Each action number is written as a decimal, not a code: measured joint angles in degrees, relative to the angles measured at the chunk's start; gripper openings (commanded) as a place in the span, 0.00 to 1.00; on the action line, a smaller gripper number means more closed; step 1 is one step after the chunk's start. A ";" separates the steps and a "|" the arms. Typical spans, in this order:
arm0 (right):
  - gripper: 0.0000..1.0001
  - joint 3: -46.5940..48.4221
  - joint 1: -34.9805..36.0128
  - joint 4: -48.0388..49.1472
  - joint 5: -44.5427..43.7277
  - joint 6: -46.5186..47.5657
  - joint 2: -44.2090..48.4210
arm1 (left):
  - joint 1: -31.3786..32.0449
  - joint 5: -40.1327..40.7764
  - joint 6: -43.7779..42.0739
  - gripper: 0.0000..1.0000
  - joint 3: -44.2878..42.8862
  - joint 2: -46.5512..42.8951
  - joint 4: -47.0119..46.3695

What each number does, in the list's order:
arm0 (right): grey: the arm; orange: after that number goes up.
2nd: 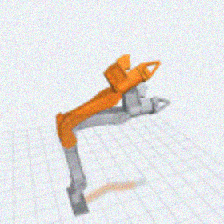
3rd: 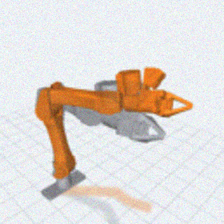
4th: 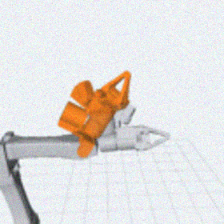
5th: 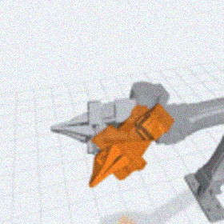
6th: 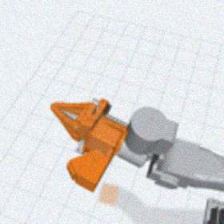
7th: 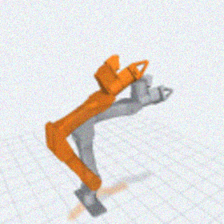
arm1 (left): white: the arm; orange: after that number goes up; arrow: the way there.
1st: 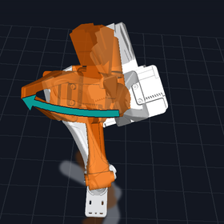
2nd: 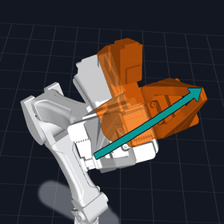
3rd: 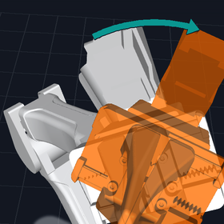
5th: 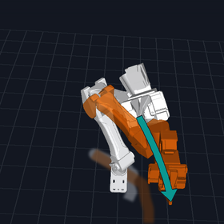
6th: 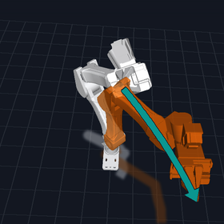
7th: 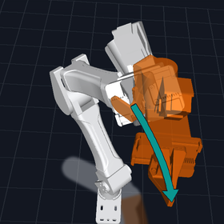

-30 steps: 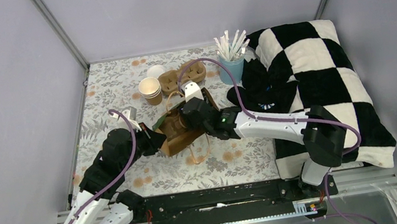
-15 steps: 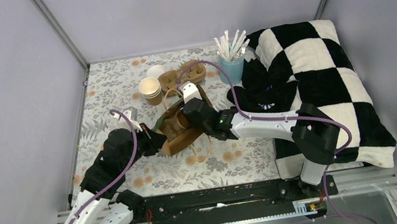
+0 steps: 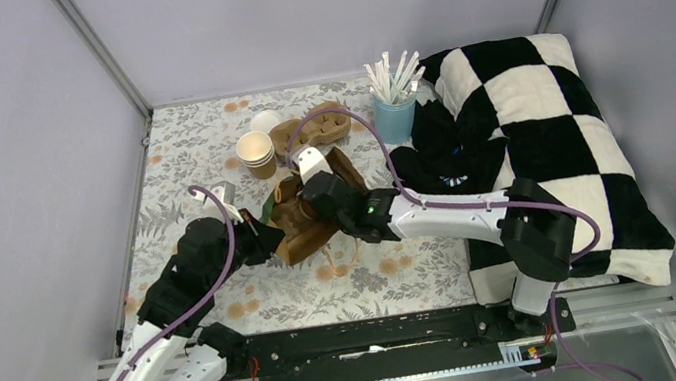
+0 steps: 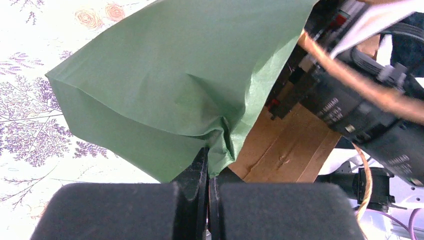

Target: Pack the takeout coffee

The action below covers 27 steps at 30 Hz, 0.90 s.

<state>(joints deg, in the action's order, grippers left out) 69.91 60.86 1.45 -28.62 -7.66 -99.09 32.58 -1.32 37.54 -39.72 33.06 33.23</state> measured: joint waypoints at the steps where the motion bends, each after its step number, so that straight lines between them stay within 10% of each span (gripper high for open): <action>1: 0.30 0.63 0.66 -0.92 -0.55 0.22 0.00 | 0.00 -0.02 0.00 0.00 0.00 0.15 0.00; 8: 0.28 2.71 5.18 -4.70 -6.32 2.73 0.02 | 0.00 0.15 0.00 0.00 0.00 1.09 -0.39; 27: 0.78 1.49 -0.11 -8.92 -4.94 -0.46 3.96 | 0.00 0.42 0.00 0.00 0.00 1.16 -1.05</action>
<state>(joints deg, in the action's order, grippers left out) 71.40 60.75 -7.46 -33.56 -8.12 -95.13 32.58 -0.91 37.54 -39.72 34.22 32.18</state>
